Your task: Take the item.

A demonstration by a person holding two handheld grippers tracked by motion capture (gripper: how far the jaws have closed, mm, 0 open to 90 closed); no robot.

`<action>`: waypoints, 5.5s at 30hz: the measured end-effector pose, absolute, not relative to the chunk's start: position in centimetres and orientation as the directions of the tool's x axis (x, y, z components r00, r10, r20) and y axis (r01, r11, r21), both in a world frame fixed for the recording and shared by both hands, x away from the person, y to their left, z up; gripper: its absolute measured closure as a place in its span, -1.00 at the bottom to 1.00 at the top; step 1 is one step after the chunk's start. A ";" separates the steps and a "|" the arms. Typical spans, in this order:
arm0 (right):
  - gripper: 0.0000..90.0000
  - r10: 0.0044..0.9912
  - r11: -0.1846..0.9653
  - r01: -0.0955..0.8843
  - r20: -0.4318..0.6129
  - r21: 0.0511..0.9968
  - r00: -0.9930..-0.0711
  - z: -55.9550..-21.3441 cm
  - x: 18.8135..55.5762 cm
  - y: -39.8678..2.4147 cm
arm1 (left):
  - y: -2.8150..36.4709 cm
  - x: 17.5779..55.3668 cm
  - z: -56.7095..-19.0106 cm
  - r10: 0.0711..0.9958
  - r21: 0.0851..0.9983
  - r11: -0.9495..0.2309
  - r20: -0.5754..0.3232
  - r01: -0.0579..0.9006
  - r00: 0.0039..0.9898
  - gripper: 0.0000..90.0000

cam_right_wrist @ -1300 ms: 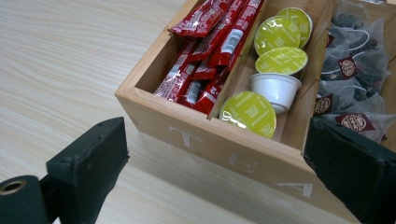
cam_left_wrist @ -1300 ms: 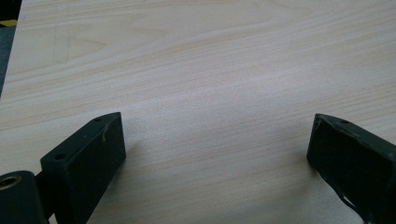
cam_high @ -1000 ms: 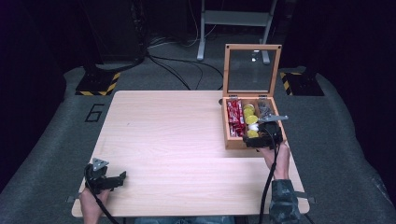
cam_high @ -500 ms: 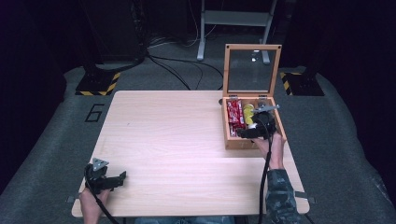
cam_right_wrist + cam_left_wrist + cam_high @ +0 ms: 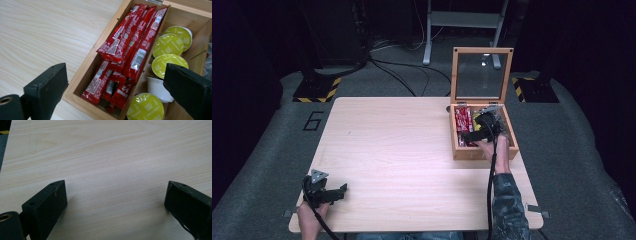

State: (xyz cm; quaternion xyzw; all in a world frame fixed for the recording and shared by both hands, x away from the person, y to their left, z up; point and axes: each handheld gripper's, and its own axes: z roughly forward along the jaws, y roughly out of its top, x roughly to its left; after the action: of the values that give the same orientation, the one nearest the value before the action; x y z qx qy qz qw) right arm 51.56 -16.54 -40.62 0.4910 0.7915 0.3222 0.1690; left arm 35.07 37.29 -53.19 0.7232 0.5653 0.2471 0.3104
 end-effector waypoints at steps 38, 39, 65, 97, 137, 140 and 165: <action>0.54 0.946 0.190 0.736 0.081 0.650 -0.315 -43.6 57.9 -14.2 | 37.3 35.1 -53.2 0.970 0.727 -0.169 0.005 0.665 0.241 -0.90; 0.56 0.945 0.190 0.734 0.080 0.653 -0.316 -43.7 57.9 -14.2 | 37.3 35.1 -53.2 0.971 0.729 -0.168 0.006 0.664 0.239 -0.90; 0.92 0.959 0.089 0.684 0.123 0.724 -0.255 -43.0 56.0 -15.7 | 37.3 35.0 -53.2 0.970 0.727 -0.171 0.007 0.665 0.243 -0.90; 0.92 0.936 0.150 0.580 0.073 0.801 -0.344 -38.2 51.4 -13.5 | 37.3 35.0 -53.2 0.970 0.727 -0.172 0.007 0.665 0.243 -0.90; 0.91 0.833 0.306 0.520 0.040 0.797 -0.551 -38.1 49.6 -5.2 | 37.3 35.0 -53.2 0.970 0.726 -0.172 0.007 0.665 0.243 -0.90; 0.91 0.828 0.312 0.527 0.046 0.790 -0.559 -38.4 49.6 -4.6 | 37.3 35.0 -53.2 0.970 0.726 -0.172 0.006 0.665 0.243 -0.90; 0.91 0.803 0.339 0.575 0.089 0.745 -0.589 -42.7 51.0 -2.6 | 37.3 35.0 -53.2 0.970 0.727 -0.173 0.008 0.665 0.244 -0.89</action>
State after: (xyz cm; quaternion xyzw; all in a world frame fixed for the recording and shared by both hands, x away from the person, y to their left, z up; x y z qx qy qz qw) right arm 51.00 -2.58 -42.74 0.4280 0.8047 0.3837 0.1486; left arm 35.03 37.29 -53.16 0.7251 0.5635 0.2462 0.3099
